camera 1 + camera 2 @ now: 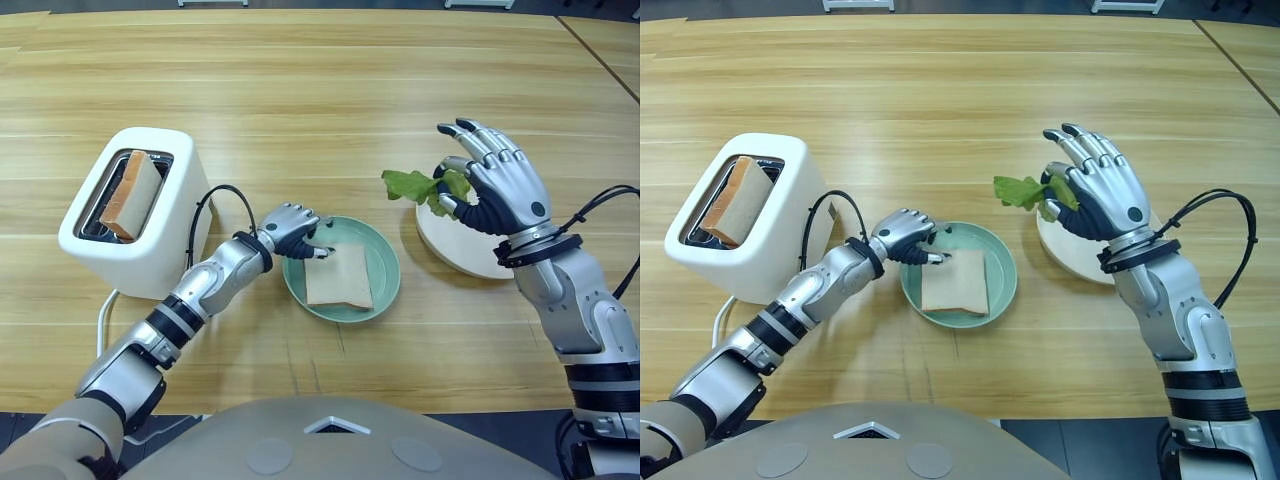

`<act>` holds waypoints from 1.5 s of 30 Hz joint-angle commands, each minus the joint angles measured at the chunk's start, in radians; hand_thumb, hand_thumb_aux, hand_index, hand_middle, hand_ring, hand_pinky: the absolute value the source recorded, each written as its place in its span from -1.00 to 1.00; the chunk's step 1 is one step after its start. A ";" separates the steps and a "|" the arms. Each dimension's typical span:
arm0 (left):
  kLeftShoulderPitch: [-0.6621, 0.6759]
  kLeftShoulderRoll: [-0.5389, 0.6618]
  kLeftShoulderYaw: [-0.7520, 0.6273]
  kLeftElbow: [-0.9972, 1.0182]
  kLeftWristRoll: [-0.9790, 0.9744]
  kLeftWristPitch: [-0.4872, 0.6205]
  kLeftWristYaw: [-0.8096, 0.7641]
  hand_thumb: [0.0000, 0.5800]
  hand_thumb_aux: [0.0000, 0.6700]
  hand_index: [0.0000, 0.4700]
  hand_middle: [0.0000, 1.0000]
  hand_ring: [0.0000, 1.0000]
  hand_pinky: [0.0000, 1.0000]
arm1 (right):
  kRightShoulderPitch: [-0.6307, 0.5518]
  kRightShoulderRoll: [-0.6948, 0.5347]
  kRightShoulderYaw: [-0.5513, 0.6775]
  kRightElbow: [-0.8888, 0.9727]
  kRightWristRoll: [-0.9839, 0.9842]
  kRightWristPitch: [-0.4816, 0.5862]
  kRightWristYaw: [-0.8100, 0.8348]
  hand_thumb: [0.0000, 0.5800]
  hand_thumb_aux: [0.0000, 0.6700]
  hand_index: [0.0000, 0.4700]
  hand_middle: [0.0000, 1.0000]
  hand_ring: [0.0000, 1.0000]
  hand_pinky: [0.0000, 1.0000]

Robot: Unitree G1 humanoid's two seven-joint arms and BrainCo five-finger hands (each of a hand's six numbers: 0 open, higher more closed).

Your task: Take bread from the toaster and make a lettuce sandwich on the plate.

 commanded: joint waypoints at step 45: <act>0.544 0.280 0.877 -0.950 0.111 0.469 -0.794 0.73 0.27 0.27 -1.00 -1.00 -1.00 | 0.116 0.155 0.179 -0.092 -0.227 0.025 0.029 -1.00 -1.00 -1.00 -1.00 -1.00 -1.00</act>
